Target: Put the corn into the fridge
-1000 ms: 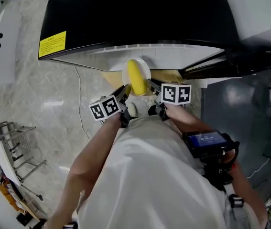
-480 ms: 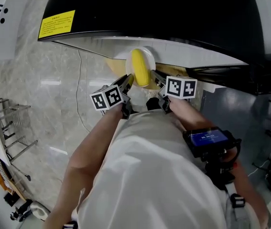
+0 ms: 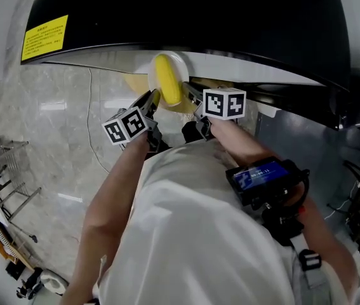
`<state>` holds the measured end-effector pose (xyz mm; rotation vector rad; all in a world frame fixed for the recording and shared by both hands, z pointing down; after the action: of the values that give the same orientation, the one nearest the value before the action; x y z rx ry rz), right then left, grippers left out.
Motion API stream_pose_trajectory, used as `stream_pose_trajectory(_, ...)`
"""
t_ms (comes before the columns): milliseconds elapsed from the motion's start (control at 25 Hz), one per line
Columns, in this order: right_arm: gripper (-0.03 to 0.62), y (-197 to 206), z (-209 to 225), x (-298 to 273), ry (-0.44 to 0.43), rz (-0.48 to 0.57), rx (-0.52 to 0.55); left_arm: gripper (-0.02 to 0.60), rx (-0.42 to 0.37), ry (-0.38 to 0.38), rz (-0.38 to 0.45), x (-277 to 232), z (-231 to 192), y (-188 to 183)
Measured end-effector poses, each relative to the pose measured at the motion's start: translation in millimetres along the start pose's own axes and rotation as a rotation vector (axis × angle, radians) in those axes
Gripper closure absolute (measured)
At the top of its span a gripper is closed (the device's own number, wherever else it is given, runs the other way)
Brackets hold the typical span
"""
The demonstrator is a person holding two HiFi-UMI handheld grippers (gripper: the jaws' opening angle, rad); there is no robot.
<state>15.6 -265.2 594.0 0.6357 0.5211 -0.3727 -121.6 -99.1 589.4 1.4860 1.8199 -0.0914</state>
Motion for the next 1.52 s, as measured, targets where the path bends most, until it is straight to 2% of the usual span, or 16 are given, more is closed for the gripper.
stream_pose_trajectory(600, 0.539, -23.0, 2.1, -9.2, -0.007, 0.002, 0.039, 0.523, 0.025, -0.004, 0.065, -11.7, -0.4, -13.5)
stream_pose_trajectory(880, 0.539, -36.3, -0.3, 6.7, 0.018, 0.014, 0.033, 0.523, 0.022, -0.012, 0.065, -14.3, 19.4, -21.8)
stream_pose_trajectory(1080, 0.539, -35.9, -2.7, 1.8, 0.021, 0.021, 0.048, 0.523, 0.015, -0.008, 0.093, -13.1, 18.3, -24.4)
stream_pose_trajectory(1520, 0.539, -61.9, 7.2, -12.6, 0.082, 0.055, 0.050, 0.523, -0.049, -0.038, 0.083, -41.0, 22.2, -54.5)
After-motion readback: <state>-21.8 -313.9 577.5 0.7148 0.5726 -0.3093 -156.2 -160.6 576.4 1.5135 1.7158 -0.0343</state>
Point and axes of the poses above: the fingertips, and each gripper's own axes: x backward along the fingers, z to its right, y out of its underside, the point moved 9 cm from there along x, backward along the fingers, and after that the axes turned 4 degrees about x, right-handed, at the moved point
